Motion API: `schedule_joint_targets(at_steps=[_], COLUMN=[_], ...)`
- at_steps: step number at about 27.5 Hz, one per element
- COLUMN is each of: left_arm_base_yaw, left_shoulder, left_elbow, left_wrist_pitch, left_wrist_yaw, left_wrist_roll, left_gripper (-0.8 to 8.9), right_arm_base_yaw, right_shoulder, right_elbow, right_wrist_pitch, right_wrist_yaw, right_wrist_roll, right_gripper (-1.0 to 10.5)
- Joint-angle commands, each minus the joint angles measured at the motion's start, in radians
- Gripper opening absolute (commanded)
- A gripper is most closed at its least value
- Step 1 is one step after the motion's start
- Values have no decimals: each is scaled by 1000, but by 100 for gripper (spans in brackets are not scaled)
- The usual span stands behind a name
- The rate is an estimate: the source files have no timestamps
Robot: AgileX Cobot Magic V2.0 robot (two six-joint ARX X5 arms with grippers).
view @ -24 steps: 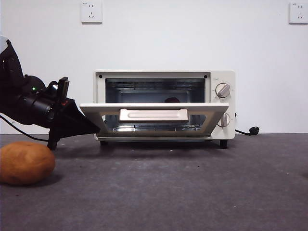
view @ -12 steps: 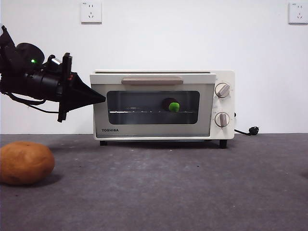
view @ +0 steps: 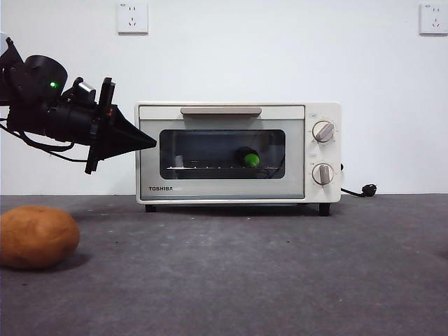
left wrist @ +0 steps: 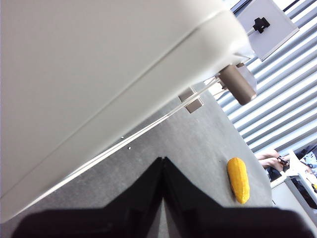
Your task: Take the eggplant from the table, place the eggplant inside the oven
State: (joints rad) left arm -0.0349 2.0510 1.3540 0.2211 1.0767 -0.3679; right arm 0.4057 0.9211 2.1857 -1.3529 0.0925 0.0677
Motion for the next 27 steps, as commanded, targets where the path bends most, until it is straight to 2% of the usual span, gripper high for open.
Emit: schedule_joint_targets(at_steps=[1, 9, 21, 27], left_arm_base_yaw=[-2, -3, -3, -3], left_shoulder=[-8, -106, -436, -632], left_elbow=[3, 3, 3, 3], left_wrist_pitch=[3, -32, -108, -203], left_wrist_yaw=[7, 8, -19, -110], left_wrist_roll=[-10, -10, -16, -16], left_gripper=[-7, -7, -7, -7], right_arm_base_yaw=[0, 0, 0, 0], right_shoulder=[-5, -5, -5, -5], right_elbow=[-5, -5, -4, -4], right_wrist_pitch=[-23, -23, -23, -23], right_wrist_yaw=[-4, -7, -6, -6], right_wrist_roll=[11, 11, 10, 10], right_gripper=[-12, -12, -12, -5])
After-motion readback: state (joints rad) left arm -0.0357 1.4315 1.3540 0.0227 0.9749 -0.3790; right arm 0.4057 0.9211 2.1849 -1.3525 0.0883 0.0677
